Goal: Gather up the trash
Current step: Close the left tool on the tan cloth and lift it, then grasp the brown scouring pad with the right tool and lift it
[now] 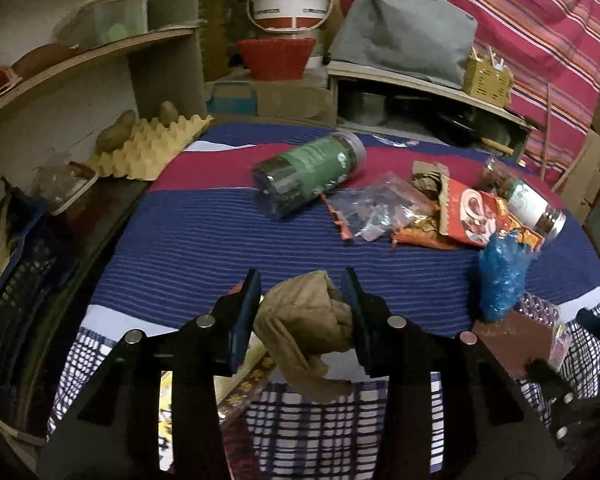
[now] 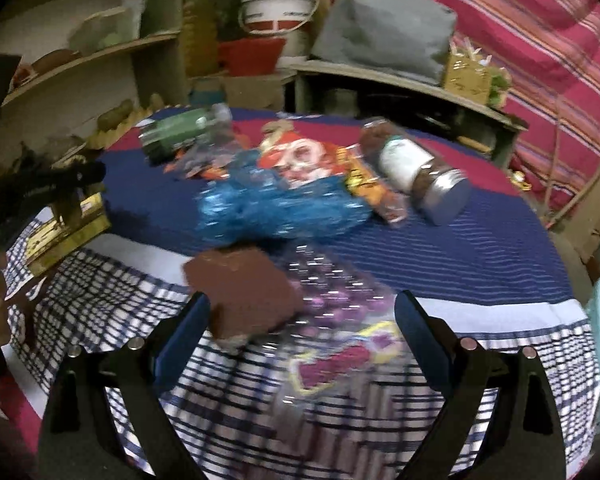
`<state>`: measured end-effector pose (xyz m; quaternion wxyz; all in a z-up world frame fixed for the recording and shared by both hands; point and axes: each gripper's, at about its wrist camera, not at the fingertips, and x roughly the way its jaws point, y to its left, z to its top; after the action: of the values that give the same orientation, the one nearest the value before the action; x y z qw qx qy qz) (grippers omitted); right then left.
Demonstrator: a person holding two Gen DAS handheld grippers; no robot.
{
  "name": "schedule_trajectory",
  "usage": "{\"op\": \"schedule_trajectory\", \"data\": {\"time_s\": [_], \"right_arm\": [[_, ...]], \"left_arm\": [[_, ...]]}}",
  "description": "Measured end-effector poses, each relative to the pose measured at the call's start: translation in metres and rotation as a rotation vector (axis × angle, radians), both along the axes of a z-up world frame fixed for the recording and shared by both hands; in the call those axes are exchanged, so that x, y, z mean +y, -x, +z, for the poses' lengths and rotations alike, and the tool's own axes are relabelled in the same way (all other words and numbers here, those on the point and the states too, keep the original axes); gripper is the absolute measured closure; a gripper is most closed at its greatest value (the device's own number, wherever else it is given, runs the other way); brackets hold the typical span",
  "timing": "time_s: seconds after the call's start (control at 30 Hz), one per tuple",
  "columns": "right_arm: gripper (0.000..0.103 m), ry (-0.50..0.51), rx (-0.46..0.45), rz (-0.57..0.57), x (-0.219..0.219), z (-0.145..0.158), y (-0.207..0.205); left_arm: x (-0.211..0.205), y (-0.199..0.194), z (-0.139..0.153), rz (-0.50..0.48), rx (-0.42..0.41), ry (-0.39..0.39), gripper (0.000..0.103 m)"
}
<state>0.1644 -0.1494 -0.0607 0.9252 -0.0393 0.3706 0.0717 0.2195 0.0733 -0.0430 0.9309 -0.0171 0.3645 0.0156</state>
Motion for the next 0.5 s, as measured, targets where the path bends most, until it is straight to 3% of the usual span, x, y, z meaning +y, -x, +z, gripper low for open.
{"op": "schedule_trajectory", "data": {"time_s": [0.37, 0.47, 0.5], "right_arm": [[0.014, 0.025, 0.069, 0.033, 0.017, -0.013, -0.012], [0.029, 0.042, 0.067, 0.048, 0.018, -0.012, -0.010], [0.041, 0.050, 0.060, 0.048, 0.019, -0.011, -0.009]], "left_arm": [[-0.003, 0.012, 0.010, 0.004, -0.021, 0.018, 0.062], [-0.008, 0.016, 0.013, -0.007, -0.033, 0.004, 0.062], [-0.009, 0.016, 0.014, -0.009, -0.035, 0.006, 0.062]]}}
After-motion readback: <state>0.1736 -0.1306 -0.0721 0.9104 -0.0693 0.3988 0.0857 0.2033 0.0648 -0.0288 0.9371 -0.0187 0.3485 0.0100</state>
